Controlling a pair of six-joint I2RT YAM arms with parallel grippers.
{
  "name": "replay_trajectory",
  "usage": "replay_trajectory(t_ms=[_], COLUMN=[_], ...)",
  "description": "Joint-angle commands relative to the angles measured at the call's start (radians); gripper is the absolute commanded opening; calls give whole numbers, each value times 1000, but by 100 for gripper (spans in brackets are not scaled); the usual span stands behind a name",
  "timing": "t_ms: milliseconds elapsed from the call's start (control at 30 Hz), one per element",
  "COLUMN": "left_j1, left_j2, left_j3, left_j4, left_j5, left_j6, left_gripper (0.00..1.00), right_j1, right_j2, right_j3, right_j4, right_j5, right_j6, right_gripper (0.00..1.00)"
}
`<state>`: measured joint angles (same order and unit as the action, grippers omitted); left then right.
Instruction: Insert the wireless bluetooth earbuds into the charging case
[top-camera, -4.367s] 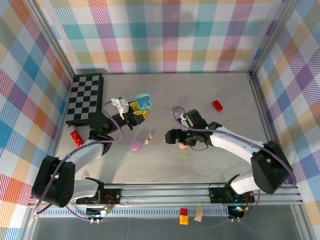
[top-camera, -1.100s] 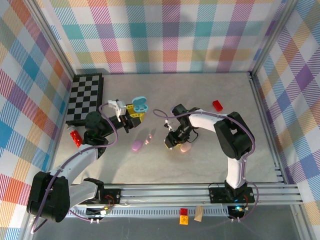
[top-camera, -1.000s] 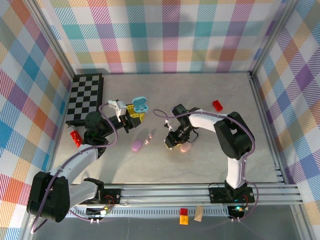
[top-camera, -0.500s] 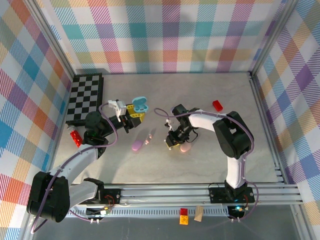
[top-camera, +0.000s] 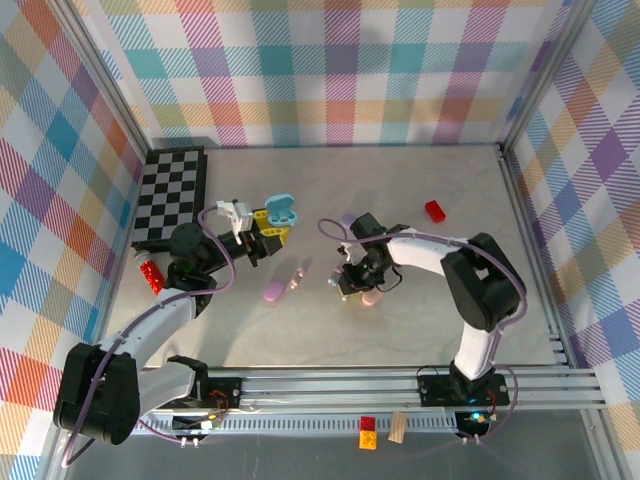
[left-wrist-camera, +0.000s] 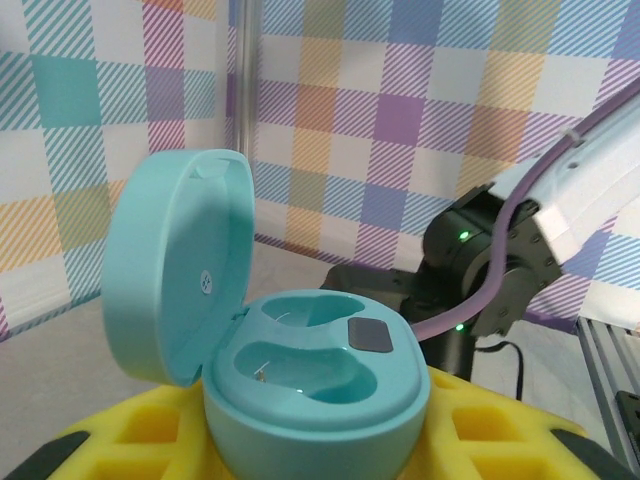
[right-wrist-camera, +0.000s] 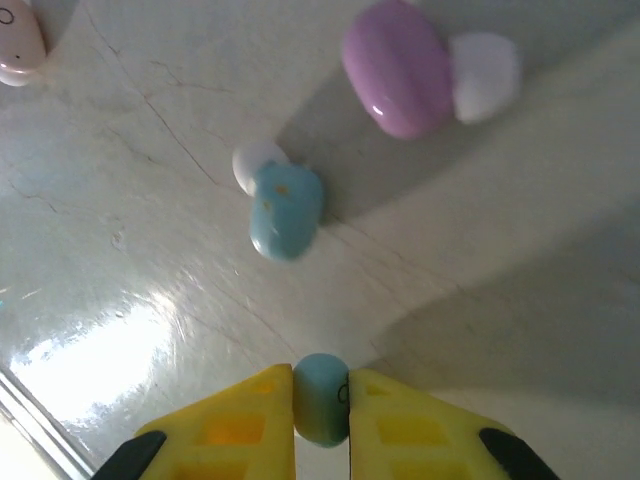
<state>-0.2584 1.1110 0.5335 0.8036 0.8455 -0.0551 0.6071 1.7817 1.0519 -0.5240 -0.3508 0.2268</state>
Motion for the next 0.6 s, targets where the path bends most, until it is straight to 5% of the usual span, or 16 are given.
replay_trajectory(t_ms=[0, 333, 567], left_j1=[3, -42, -78], left_j2=[-26, -8, 23], left_j3=[-3, 18, 43], left_j4=[6, -65, -110], left_j5=[13, -23, -33], left_j6=[12, 81, 121], left_gripper=[37, 37, 37], right_j1=[-3, 3, 6], right_j2=[-125, -259, -232], right_j3=[-26, 51, 108], right_j4=[5, -134, -200], right_j5=[160, 671, 762], right_j6=[68, 148, 149], right_gripper=[15, 14, 14])
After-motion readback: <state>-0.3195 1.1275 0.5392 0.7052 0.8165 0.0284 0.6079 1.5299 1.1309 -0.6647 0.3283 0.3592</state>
